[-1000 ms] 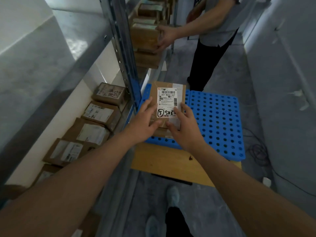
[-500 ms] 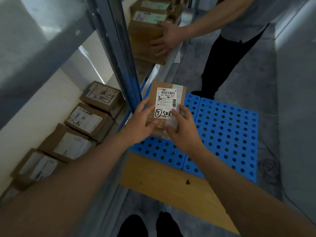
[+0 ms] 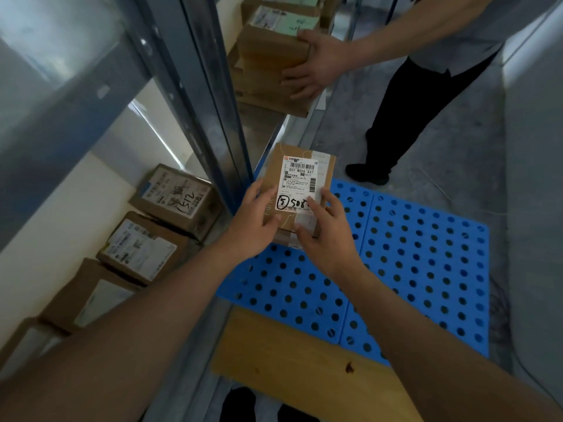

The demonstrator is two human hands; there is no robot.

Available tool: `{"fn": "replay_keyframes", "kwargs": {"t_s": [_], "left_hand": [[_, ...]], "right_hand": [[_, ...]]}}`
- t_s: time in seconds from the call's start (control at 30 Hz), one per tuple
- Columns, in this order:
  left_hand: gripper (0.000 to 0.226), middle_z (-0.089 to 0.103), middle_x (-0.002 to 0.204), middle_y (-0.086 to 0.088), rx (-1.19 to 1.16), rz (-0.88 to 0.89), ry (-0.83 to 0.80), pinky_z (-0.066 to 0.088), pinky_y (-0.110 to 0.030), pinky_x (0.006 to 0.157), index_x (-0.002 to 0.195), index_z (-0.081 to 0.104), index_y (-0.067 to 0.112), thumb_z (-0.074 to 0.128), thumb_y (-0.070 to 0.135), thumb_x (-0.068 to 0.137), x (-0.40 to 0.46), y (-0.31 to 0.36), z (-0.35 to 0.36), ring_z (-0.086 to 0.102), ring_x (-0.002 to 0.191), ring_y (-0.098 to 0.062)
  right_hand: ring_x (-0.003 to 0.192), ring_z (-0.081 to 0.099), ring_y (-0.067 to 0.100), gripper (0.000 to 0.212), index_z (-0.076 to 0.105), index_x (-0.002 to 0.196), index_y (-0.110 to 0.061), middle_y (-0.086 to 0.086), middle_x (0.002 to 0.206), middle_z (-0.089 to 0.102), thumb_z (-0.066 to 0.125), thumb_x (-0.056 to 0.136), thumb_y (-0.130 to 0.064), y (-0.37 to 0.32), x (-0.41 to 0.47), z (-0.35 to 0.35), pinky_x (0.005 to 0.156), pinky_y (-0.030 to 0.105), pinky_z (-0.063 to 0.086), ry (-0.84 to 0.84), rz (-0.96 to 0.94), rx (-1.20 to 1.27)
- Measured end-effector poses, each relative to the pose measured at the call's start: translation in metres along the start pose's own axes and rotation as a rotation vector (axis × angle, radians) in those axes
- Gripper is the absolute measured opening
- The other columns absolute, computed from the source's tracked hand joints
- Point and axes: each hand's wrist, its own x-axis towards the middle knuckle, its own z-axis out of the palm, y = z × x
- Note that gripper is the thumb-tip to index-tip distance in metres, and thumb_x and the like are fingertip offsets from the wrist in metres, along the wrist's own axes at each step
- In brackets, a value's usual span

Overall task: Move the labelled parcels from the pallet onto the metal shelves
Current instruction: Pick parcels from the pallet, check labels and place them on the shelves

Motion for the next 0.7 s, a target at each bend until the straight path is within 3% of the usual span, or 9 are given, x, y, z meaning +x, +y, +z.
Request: {"fn": "replay_keyframes", "kwargs": {"t_s": [0.1, 0.23, 0.37, 0.53, 0.63, 0.7], "left_hand": [[0.067, 0.004, 0.168, 0.014, -0.005, -0.006, -0.001, 0.038, -0.036, 0.119, 0.161, 0.025, 0.025, 0.057, 0.016, 0.103, 0.016, -0.004, -0.003, 0.017, 0.152, -0.006], [0.067, 0.0, 0.17, 0.008, 0.026, -0.019, 0.013, 0.032, -0.021, 0.114, 0.162, 0.021, 0.019, 0.053, 0.013, 0.103, 0.031, -0.004, -0.005, 0.019, 0.15, -0.006], [0.068, 0.0, 0.17, 0.007, 0.049, -0.026, 0.008, 0.033, -0.032, 0.121, 0.162, 0.021, 0.018, 0.052, 0.012, 0.102, 0.045, -0.005, -0.007, 0.022, 0.153, -0.014], [0.064, 0.016, 0.166, 0.007, 0.037, 0.027, 0.03, 0.036, -0.018, 0.112, 0.157, 0.033, 0.022, 0.053, 0.004, 0.099, 0.058, -0.005, -0.002, 0.034, 0.146, -0.011], [0.062, 0.017, 0.165, 0.004, 0.064, 0.028, 0.027, 0.045, -0.035, 0.113, 0.154, 0.036, 0.025, 0.054, 0.006, 0.098, 0.065, -0.014, 0.002, 0.035, 0.147, -0.017], [0.063, 0.011, 0.168, 0.004, 0.1, 0.002, 0.015, 0.042, -0.043, 0.116, 0.155, 0.033, 0.026, 0.053, 0.009, 0.099, 0.069, -0.017, 0.003, 0.028, 0.152, -0.021]], "right_hand": [[0.149, 0.031, 0.022, 0.064, 0.041, 0.152, -0.01, 0.002, 0.165, 0.012, 0.066, 0.097, -0.03, -0.001, 0.015, 0.005, 0.113, 0.041, 0.044, 0.013, 0.013, -0.001], [0.15, 0.028, 0.02, 0.064, 0.041, 0.152, -0.01, 0.001, 0.166, 0.012, 0.067, 0.096, -0.028, -0.005, 0.029, 0.011, 0.114, 0.041, 0.043, 0.031, 0.036, 0.023], [0.15, 0.029, 0.019, 0.064, 0.041, 0.153, -0.01, 0.001, 0.166, 0.011, 0.066, 0.097, -0.028, -0.006, 0.039, 0.014, 0.116, 0.036, 0.04, 0.032, 0.067, 0.023], [0.149, 0.028, 0.019, 0.065, 0.041, 0.153, -0.012, 0.002, 0.166, 0.013, 0.067, 0.096, -0.03, 0.002, 0.05, 0.019, 0.114, 0.041, 0.043, 0.039, 0.074, 0.005], [0.15, 0.028, 0.02, 0.065, 0.04, 0.153, -0.011, 0.001, 0.166, 0.012, 0.067, 0.097, -0.03, 0.005, 0.053, 0.023, 0.112, 0.042, 0.046, 0.031, 0.098, 0.014], [0.15, 0.027, 0.021, 0.066, 0.04, 0.154, -0.011, 0.001, 0.166, 0.012, 0.066, 0.097, -0.03, 0.007, 0.054, 0.024, 0.111, 0.043, 0.046, 0.032, 0.097, 0.01]]}}
